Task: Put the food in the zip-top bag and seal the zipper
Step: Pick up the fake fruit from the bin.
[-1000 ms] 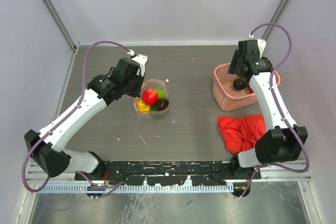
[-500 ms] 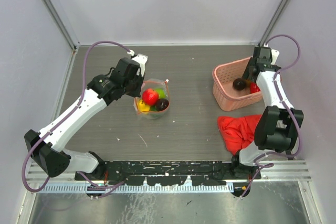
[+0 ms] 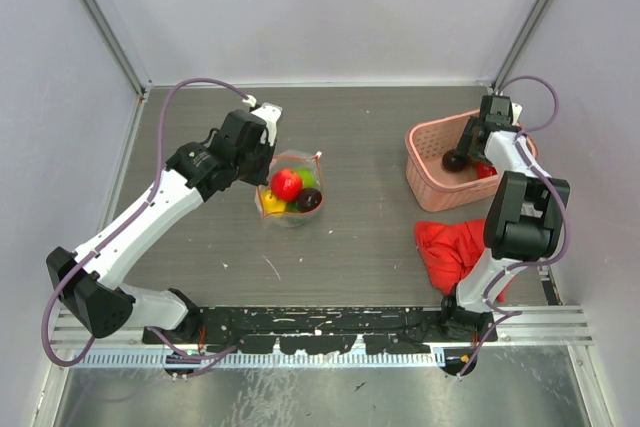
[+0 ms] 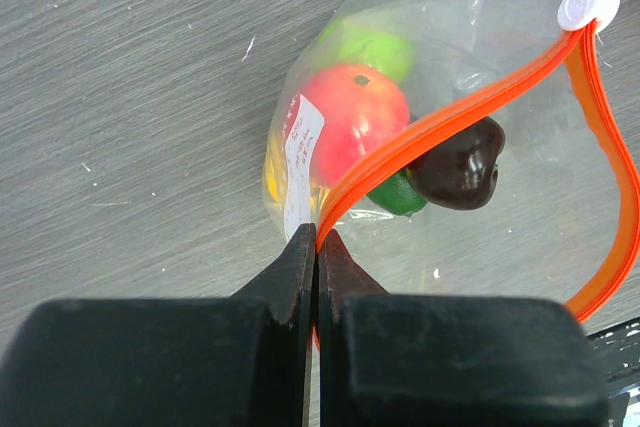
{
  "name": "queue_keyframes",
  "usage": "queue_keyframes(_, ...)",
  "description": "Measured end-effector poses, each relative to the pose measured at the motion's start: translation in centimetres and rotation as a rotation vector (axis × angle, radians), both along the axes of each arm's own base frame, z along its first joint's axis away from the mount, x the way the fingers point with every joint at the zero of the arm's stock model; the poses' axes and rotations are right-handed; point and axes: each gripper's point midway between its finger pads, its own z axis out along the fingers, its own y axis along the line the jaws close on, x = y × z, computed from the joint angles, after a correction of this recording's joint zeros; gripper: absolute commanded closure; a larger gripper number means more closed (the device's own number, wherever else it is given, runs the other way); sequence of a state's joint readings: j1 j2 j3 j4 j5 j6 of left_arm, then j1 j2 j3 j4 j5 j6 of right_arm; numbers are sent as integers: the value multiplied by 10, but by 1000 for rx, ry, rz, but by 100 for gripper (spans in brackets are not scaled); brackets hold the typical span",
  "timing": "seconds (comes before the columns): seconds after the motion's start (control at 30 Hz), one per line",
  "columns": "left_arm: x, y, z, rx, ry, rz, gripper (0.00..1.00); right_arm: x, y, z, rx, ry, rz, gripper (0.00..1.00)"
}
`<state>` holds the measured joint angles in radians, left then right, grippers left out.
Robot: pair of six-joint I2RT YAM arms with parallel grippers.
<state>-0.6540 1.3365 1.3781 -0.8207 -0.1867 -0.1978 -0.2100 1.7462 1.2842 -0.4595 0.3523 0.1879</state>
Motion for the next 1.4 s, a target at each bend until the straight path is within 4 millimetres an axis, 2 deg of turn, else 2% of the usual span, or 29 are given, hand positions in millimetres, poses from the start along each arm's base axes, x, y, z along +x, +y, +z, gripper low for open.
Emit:
queue_keyframes(0.17, 0, 0, 0, 0, 0, 0, 100, 2, 2, -18, 25, 29, 12, 3)
queue_keyframes(0.3, 0, 0, 1, -1, -1, -1, 100, 4, 4, -25, 48, 33, 24, 10)
queue_keyframes(0.4, -1, 0, 1, -3, -3, -1, 100, 6, 6, -26, 60, 27, 33, 20)
queue_keyframes(0.5, -1, 0, 2, -5, -5, -1, 100, 9, 8, -26, 66, 16, 39, 35)
queue_keyframes(0.57, -1, 0, 2, -5, -6, -1, 100, 10, 8, -25, 68, 13, 44, 37)
queue_keyframes(0.63, -1, 0, 2, -5, -5, -1, 100, 10, 9, -26, 72, 12, 44, 35)
queue_keyframes(0.8, -1, 0, 2, -7, -4, -3, 100, 7, 12, -28, 90, 24, 47, 23)
queue_keyframes(0.97, -2, -1, 2, -9, -2, -6, 100, -6, 16, -32, 111, 84, 45, 14)
queue_keyframes(1.17, -2, -1, 2, -11, -1, -8, 100, -11, 23, -33, 153, 143, 53, 10)
queue_keyframes(1.4, -2, -1, 2, -11, -1, -9, 100, -19, 31, -55, 222, 254, 49, 10)
